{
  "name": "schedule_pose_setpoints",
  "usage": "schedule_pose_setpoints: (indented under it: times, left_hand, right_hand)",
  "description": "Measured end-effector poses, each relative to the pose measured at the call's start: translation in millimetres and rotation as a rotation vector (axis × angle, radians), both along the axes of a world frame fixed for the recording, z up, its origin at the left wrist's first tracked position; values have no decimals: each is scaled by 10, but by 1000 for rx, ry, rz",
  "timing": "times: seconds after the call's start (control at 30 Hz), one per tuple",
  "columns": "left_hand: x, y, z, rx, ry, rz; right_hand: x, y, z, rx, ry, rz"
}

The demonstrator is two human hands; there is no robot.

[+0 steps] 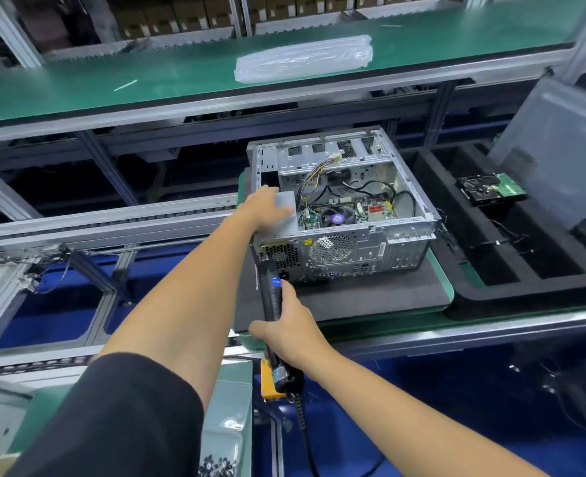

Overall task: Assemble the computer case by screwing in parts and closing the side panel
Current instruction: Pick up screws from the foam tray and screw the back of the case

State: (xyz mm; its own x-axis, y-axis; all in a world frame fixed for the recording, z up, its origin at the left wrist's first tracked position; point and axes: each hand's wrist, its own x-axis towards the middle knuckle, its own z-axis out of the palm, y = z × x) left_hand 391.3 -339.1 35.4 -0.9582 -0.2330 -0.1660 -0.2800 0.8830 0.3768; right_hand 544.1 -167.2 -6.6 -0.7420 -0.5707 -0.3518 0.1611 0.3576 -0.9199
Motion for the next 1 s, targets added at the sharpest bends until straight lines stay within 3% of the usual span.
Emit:
schedule_pose_setpoints:
  times: [0.27, 0.47, 1.0]
  left_hand:
    - [23, 118, -211, -132, 161, 88]
    - [-66, -86, -18, -77, -19, -44]
    - [-106, -182, 19, -67, 12, -67]
  right_hand:
    - [-14, 16, 61, 12, 0, 2]
    - [-24, 17, 87, 47, 10, 6]
    - [46, -69, 123, 152, 47, 24]
